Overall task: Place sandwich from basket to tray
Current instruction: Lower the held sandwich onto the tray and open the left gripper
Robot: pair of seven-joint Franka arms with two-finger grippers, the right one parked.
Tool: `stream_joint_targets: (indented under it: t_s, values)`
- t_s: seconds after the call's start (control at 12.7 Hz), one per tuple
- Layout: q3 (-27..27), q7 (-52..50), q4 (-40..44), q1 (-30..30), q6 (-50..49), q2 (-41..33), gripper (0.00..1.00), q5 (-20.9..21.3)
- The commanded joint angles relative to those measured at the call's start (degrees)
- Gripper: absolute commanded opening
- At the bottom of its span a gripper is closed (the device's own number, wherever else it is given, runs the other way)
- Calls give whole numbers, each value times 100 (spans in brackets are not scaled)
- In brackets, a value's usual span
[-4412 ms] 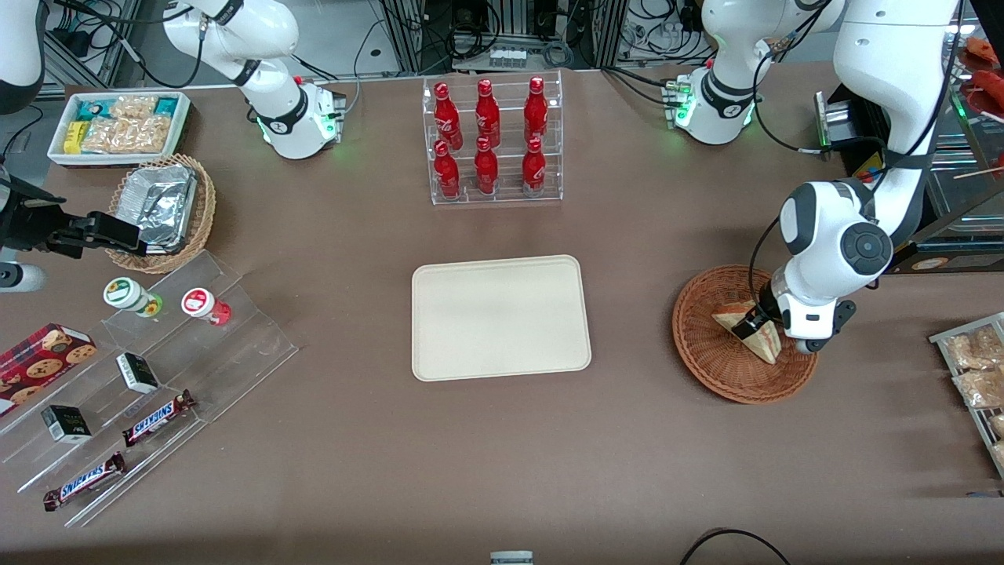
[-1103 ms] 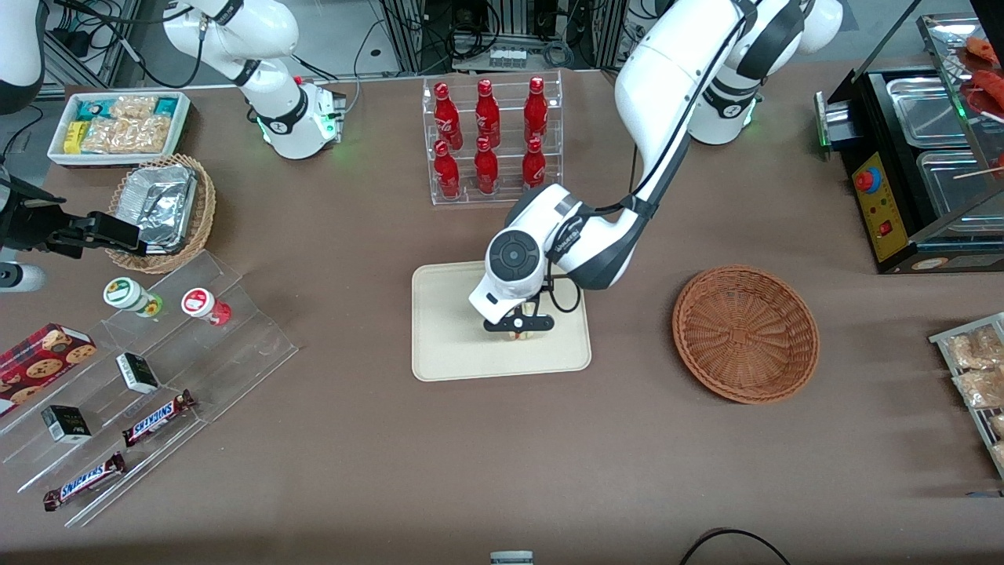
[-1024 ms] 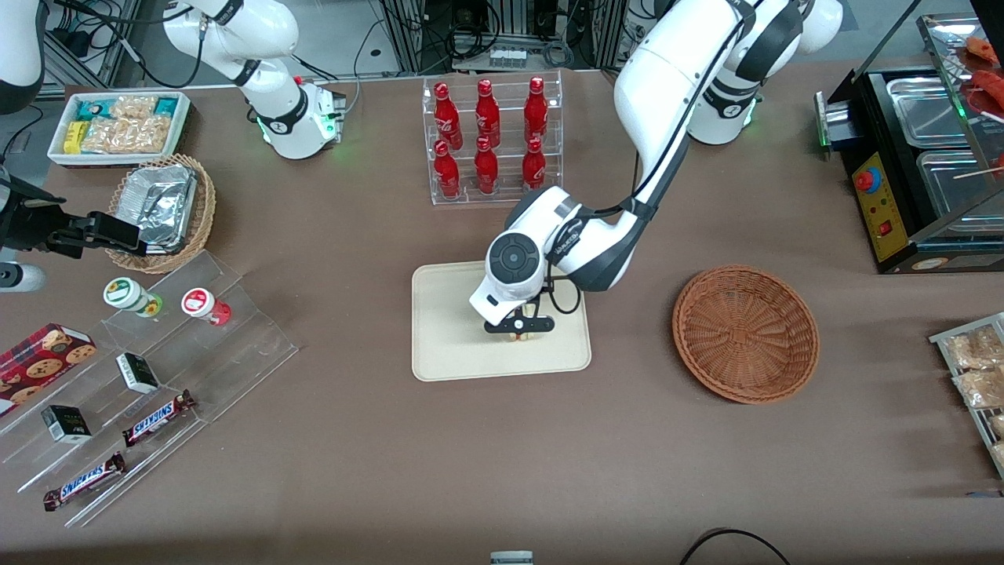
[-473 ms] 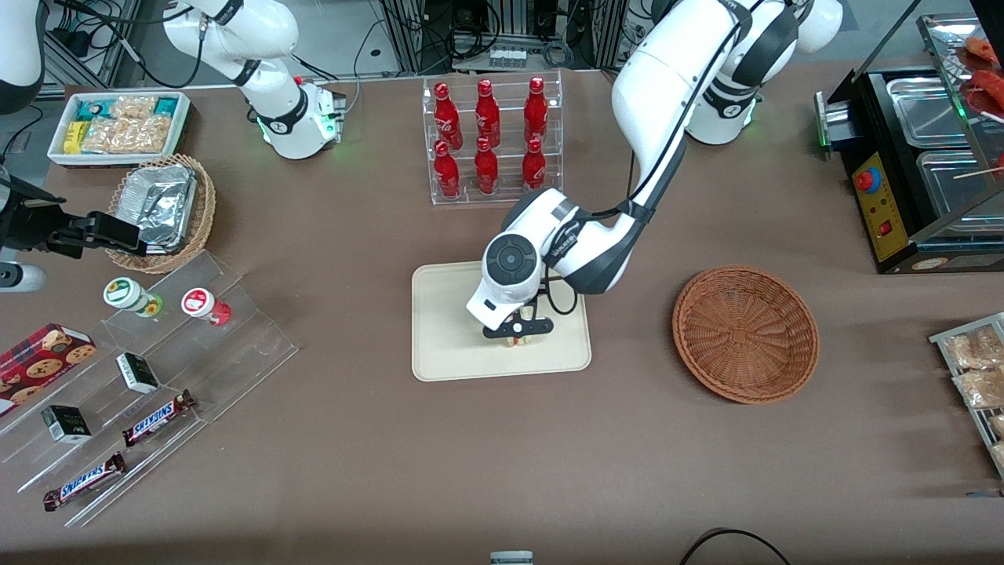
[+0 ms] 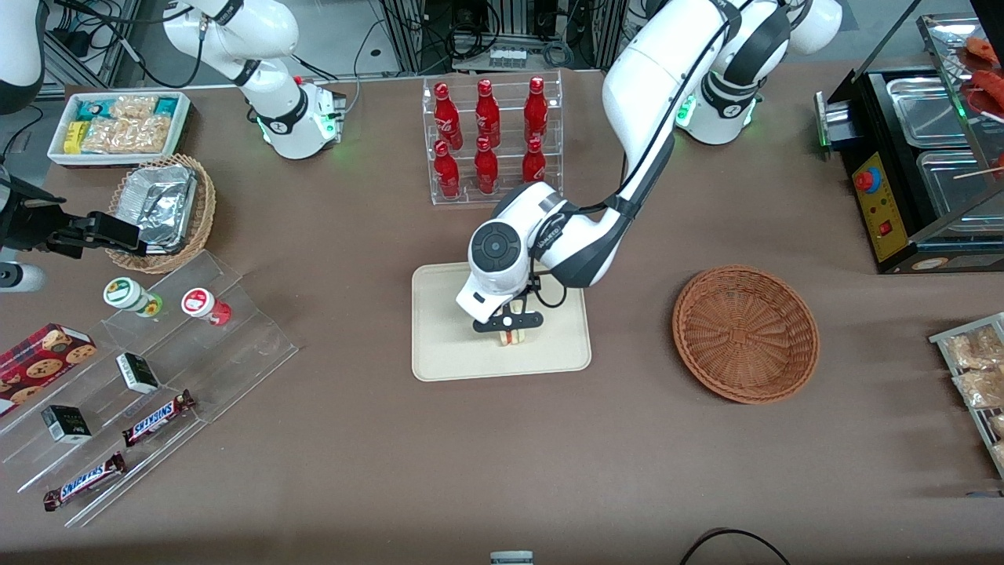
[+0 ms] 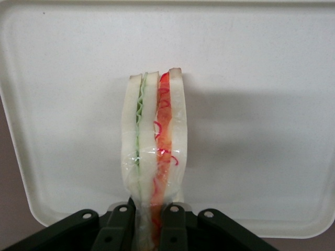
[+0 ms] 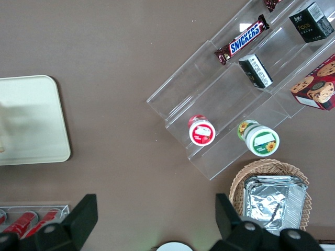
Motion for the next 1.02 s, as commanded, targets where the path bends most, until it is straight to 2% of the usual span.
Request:
stream_joint_targets:
  t_s: [0.0,0.24,0.95]
  values:
    - [80,-228,130,-121,63,93,0,104]
    - [89,-246,-72,-192,353,85,0,113]
    - [80,-536,-81,-200,363,120,0,280]
